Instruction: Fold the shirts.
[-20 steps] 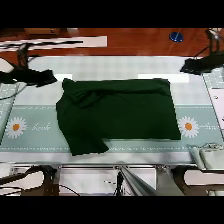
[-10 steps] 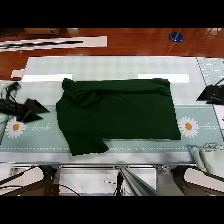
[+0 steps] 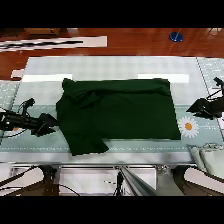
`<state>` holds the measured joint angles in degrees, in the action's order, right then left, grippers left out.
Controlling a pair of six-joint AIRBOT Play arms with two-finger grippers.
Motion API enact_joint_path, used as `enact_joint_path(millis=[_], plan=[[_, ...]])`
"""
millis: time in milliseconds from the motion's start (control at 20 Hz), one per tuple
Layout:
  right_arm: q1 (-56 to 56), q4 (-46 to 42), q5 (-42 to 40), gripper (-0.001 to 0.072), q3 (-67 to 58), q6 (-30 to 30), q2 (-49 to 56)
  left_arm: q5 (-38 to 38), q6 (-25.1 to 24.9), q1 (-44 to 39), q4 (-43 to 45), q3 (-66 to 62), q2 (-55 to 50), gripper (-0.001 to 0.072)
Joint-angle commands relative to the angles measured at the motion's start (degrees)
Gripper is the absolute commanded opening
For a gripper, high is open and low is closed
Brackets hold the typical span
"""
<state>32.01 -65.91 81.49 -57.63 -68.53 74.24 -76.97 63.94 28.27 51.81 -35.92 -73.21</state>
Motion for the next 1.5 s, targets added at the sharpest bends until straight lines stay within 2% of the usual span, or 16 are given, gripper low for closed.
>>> enact_joint_path(millis=[0, 150, 200, 250, 300, 350, 450, 600, 850, 1150, 1450], plan=[[0.1, 1.3, -1.0, 0.054, 1.0, 0.7, -0.1, 5.8, 1.9, -5.9, 0.0, 0.9, -0.4, 0.0663], [0.1, 1.4, -1.0, 0.0539, 1.0, 0.7, -0.1, 8.2, 3.6, -12.6, -0.5, 0.9, -2.5, 0.066], [0.2, 1.4, -1.0, 0.0539, 1.0, 0.7, -0.1, 8.8, 4.0, -14.4, -1.1, 0.9, -3.3, 0.0625], [0.1, 1.5, -0.9, 0.0539, 1.0, 0.7, -0.1, 9.3, 4.1, -16.0, -1.4, 0.8, -4.1, 0.0407], [0.2, 1.6, -0.6, 0.0539, 1.0, 0.7, -0.1, 9.5, 4.0, -17.0, -1.3, 0.9, -4.6, 0.0108], [0.2, 1.5, -0.3, 0.0539, 1.0, 0.7, -0.3, 9.5, 3.6, -17.3, -1.3, 0.8, -4.9, 0.0029], [0.2, 0.2, -0.5, 0.0539, 1.0, 0.7, -1.6, 9.4, 3.6, -16.7, -1.2, 0.8, -4.8, 0.0029], [1.2, -7.2, -0.7, 0.054, 1.4, -1.0, -3.3, 8.3, 2.8, -15.4, -1.3, 0.9, -4.7, 0.0029], [10.8, 0.2, 0.5, 0.054, 9.8, -0.2, -3.4, 8.0, 0.7, -15.0, -1.3, 0.8, -4.7, 0.0028], [11.1, -0.7, -0.2, 0.054, 18.9, 2.0, -3.4, 7.9, -0.3, -15.0, -1.3, 0.8, -4.7, 0.0029], [10.4, 7.5, -7.0, 0.0539, 25.9, 3.3, -3.4, 7.8, -0.3, -15.0, -1.3, 0.8, -4.7, 0.0028]])
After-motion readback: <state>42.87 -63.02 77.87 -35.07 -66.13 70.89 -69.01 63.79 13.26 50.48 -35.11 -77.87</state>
